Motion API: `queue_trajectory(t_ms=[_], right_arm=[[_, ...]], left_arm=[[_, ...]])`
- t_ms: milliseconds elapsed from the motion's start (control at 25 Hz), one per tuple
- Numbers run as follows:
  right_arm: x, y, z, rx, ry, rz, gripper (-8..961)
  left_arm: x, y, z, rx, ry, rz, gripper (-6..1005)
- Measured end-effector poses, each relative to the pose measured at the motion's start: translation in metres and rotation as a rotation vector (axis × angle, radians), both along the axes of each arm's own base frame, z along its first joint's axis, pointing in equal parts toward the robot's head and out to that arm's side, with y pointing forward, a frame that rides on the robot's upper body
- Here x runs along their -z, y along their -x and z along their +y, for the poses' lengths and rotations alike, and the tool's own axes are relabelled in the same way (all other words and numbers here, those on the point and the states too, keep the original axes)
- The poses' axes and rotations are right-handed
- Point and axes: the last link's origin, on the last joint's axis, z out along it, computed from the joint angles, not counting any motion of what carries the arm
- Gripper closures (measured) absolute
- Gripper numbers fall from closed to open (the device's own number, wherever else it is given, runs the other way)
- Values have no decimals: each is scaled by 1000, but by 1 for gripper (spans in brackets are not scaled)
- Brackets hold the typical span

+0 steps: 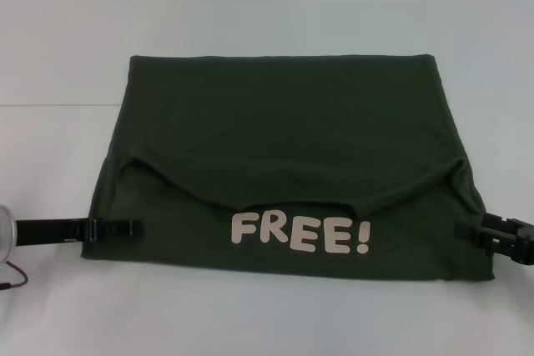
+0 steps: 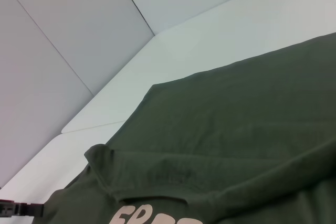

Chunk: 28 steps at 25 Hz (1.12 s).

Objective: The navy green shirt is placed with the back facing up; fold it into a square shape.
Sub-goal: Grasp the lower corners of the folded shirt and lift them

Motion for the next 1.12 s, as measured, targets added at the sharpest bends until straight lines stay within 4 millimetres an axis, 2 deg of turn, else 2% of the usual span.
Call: queue_trajectory(t_ms=[720, 1120], right_arm=[[2, 1, 0, -3, 5, 0, 10], [2, 1, 0, -2, 5, 1, 10]], left_arm=[[6, -6, -6, 16, 46, -31, 171], [11, -5, -2, 23, 68, 46, 193]])
